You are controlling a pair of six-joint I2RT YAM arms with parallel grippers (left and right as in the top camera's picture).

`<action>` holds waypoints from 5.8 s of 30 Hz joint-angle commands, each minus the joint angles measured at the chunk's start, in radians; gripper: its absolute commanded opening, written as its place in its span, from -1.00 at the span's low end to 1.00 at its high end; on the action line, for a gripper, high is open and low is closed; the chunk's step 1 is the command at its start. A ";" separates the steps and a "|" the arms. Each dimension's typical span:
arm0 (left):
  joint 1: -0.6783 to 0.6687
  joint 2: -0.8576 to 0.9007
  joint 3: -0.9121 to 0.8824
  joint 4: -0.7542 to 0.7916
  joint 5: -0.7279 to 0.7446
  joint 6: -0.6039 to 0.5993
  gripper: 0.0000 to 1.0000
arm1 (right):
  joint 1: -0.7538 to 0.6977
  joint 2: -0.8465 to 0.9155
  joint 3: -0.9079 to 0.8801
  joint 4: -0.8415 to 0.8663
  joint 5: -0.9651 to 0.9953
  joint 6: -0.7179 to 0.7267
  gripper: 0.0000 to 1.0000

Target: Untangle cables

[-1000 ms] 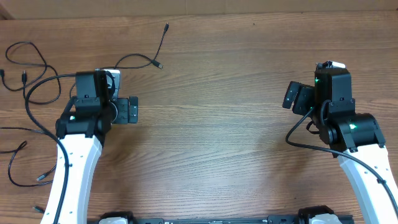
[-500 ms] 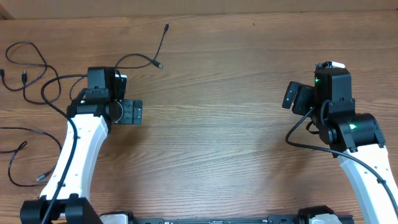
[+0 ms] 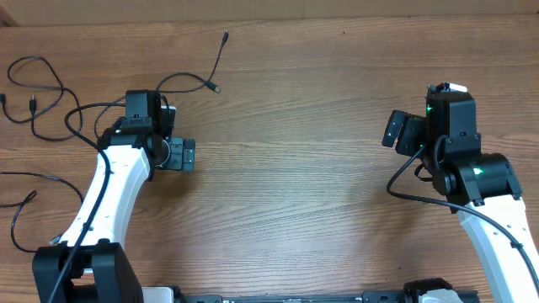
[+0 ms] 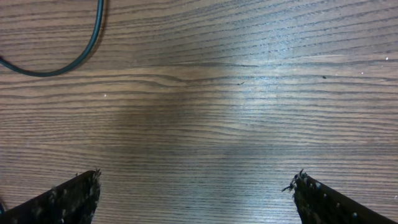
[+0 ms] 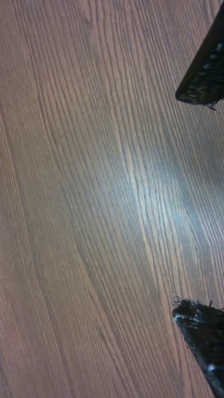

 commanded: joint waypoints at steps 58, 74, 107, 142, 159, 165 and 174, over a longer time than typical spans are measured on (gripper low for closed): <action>-0.006 -0.923 -0.245 -0.307 -0.002 -0.010 0.99 | -0.003 -0.003 -0.001 -0.013 -0.002 -0.003 1.00; -0.006 -0.923 -0.245 -0.307 -0.002 -0.010 0.99 | -0.003 -0.013 -0.001 -0.013 -0.002 -0.003 1.00; -0.006 -0.923 -0.245 -0.307 -0.002 -0.010 0.99 | -0.178 -0.887 -0.960 1.080 -0.271 -0.029 1.00; -0.006 -0.923 -0.245 -0.307 -0.002 -0.010 0.99 | -0.133 -1.168 -1.094 0.822 -0.243 -0.167 1.00; -0.006 -0.923 -0.245 -0.307 -0.002 -0.010 0.99 | -0.133 -1.160 -1.094 0.779 -0.244 -0.164 1.00; -0.006 -0.923 -0.245 -0.307 -0.002 -0.010 0.99 | -0.133 -1.160 -1.094 0.779 -0.244 -0.164 1.00; -0.006 -0.923 -0.245 -0.307 -0.002 -0.010 0.99 | -0.133 -1.160 -1.094 0.779 -0.244 -0.164 1.00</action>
